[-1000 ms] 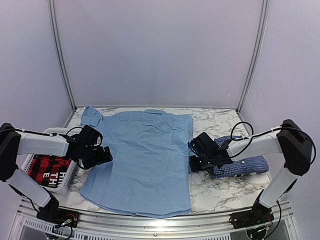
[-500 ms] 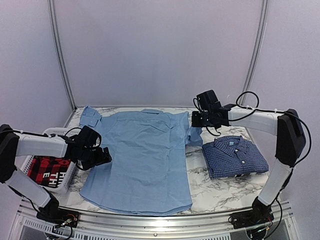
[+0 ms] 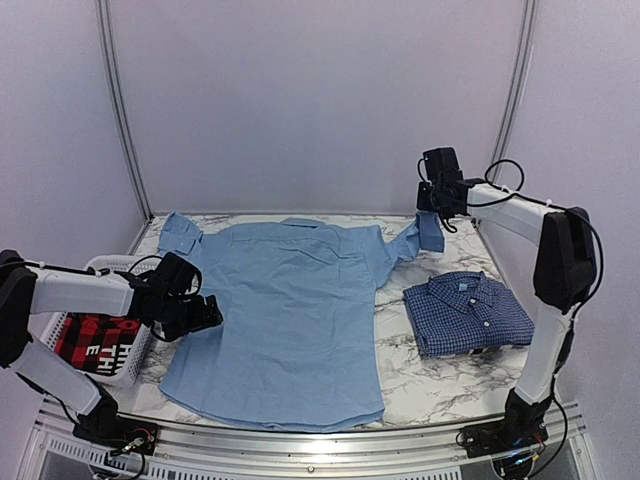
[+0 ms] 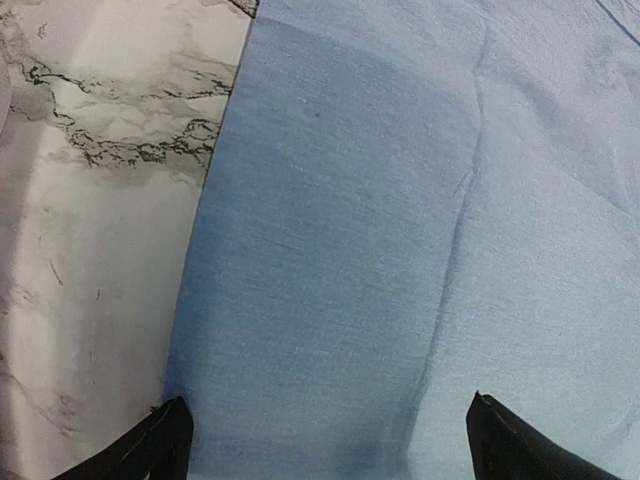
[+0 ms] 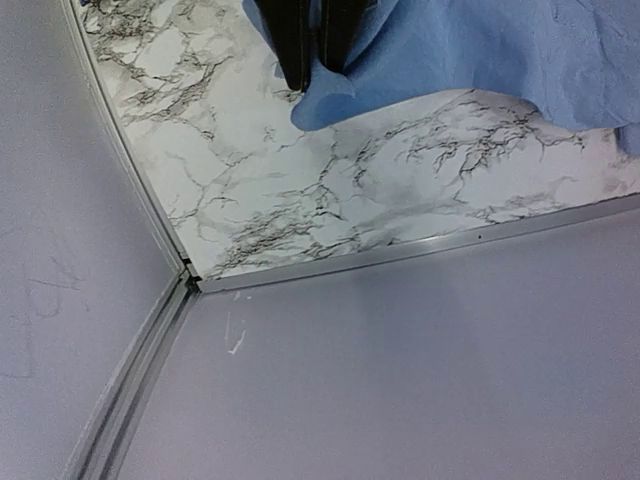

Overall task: Fold and stack the long sleeve shirts
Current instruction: Adjust the sleeve at the center of the board.

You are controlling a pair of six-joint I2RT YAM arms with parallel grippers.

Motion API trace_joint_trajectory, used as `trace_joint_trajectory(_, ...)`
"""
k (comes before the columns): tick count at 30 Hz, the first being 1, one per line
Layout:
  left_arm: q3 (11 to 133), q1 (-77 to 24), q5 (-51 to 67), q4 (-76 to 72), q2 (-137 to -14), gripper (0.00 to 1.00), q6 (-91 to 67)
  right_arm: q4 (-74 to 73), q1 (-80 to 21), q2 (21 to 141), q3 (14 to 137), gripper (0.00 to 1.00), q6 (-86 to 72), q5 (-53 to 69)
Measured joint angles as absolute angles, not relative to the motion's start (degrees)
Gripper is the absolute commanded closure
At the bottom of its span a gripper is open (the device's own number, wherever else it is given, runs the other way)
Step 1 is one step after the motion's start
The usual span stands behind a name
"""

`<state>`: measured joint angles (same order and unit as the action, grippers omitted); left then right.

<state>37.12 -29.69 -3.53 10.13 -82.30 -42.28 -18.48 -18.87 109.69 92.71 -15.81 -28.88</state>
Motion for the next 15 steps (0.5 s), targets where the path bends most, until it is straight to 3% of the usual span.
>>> trace_joint_trajectory(15, 37.1, -32.6, -3.3, 10.8, -82.1, 0.01, -42.2, -16.0, -10.4, 104.5, 83.7, 1.0, -16.8, -32.7)
